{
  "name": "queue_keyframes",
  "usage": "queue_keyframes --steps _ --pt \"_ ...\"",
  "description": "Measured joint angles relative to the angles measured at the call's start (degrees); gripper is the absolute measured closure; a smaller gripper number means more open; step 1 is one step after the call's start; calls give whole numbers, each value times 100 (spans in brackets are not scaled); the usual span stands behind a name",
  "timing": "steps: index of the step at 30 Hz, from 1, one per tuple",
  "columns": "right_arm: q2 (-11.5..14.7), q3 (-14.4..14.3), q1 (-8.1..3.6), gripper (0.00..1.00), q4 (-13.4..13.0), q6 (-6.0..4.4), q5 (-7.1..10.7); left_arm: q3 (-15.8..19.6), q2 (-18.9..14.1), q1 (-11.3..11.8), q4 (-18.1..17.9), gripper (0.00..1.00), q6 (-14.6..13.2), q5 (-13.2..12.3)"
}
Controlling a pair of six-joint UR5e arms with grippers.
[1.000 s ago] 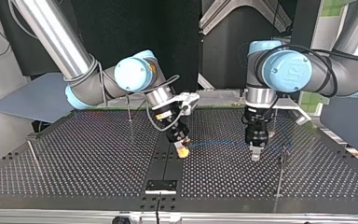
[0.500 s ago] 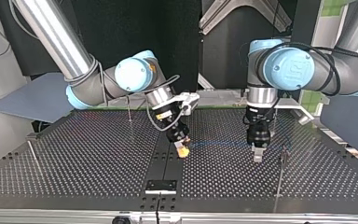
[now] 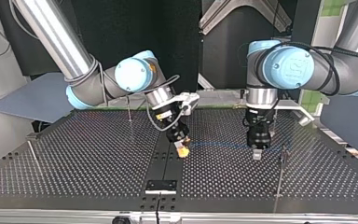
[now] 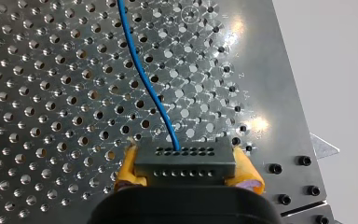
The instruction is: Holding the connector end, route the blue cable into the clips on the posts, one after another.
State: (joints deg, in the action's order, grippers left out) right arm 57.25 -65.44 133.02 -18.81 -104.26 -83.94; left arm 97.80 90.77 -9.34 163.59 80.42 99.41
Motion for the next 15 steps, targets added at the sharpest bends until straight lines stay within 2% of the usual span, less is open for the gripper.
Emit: queue_keyframes --steps 15 --pt "-2 0 2 100 37 -2 0 0 13 -29 -104 100 35 13"
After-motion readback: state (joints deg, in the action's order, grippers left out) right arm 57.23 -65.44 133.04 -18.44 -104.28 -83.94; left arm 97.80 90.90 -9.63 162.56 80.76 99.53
